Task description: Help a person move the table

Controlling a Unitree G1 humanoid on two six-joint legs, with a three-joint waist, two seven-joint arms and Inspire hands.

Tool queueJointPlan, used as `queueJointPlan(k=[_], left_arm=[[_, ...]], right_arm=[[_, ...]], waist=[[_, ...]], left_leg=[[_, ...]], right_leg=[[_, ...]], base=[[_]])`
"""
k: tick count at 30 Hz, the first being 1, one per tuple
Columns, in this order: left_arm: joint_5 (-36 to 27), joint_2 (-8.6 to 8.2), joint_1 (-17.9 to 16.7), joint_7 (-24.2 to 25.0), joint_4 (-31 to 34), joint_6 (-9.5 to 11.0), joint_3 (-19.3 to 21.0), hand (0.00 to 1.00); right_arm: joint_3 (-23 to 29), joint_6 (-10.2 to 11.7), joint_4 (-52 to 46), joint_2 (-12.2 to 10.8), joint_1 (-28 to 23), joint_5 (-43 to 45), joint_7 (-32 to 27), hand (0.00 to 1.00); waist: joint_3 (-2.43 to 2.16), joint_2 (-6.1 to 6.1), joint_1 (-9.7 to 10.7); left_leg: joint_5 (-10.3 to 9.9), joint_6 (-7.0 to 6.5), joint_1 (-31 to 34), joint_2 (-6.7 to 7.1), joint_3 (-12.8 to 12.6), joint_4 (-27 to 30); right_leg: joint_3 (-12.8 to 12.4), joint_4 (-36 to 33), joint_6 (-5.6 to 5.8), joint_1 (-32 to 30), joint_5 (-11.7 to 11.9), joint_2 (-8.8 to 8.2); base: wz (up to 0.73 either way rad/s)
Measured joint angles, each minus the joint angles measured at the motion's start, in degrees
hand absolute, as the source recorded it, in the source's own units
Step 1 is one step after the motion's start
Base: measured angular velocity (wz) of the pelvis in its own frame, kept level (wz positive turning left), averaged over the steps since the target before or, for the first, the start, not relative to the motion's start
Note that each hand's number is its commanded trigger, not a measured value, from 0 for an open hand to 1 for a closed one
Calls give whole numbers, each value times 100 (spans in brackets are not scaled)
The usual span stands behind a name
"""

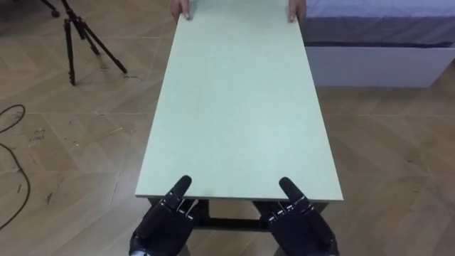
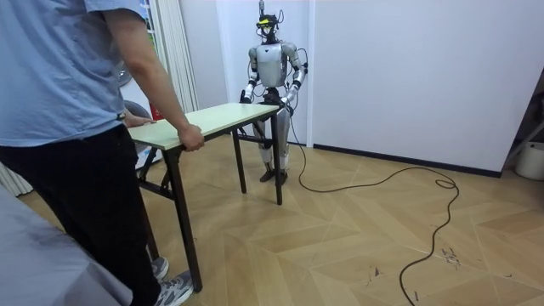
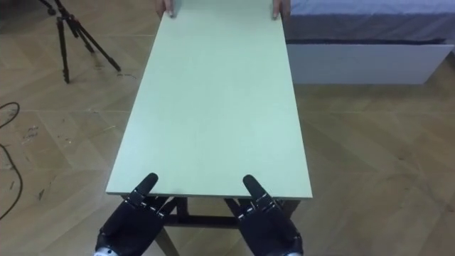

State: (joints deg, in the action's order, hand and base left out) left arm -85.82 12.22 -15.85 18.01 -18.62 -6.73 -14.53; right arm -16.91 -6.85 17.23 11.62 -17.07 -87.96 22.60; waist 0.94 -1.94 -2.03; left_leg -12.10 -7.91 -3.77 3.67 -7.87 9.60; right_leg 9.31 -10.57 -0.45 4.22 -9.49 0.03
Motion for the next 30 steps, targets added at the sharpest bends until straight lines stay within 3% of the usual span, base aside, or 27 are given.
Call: queueJointPlan(k=[10, 18, 27, 28, 29, 30], left_arm=[[8, -30, 7, -150, 3, 0, 11, 0], [16, -70, 10, -174, 2, -2, 24, 0], [54, -91, 28, -398, 3, -10, 27, 3], [54, -98, 28, -403, 3, -10, 28, 38], [54, -101, 28, -407, 4, -10, 28, 85], [54, -105, 28, -413, 4, -10, 29, 100]], right_arm=[[67, 198, -32, -91, 42, -220, -313, 0], [222, 201, -38, -153, 85, -221, -526, 0], [289, 234, -55, -227, 88, -221, -747, 0], [291, 235, -55, -227, 88, -221, -755, 0], [292, 235, -55, -227, 88, -221, -756, 22], [293, 235, -55, -227, 88, -221, -759, 58]], waist=[[-3, 9, 1], [-7, -5, 26], [-3, -103, 46], [-4, -110, 48], [-6, -112, 49], [-8, -115, 50]], left_leg=[[0, 0, -4, 0, 2, -4], [0, 0, 2, 0, 3, 1], [0, 0, -2, 0, -1, 4], [0, 0, -2, 1, -1, 4], [0, 0, -1, 0, -1, 4], [0, 0, -1, 1, -1, 4]], right_leg=[[27, -1, 0, -8, 0, -3], [28, -5, 0, -7, 0, -3], [25, -5, 0, -7, 0, -3], [25, -5, 0, -7, 0, -2], [25, -5, 0, -7, 0, -2], [25, -5, 0, -7, 0, -2]], base=[[0], [0], [0], [0], [0], [0]])
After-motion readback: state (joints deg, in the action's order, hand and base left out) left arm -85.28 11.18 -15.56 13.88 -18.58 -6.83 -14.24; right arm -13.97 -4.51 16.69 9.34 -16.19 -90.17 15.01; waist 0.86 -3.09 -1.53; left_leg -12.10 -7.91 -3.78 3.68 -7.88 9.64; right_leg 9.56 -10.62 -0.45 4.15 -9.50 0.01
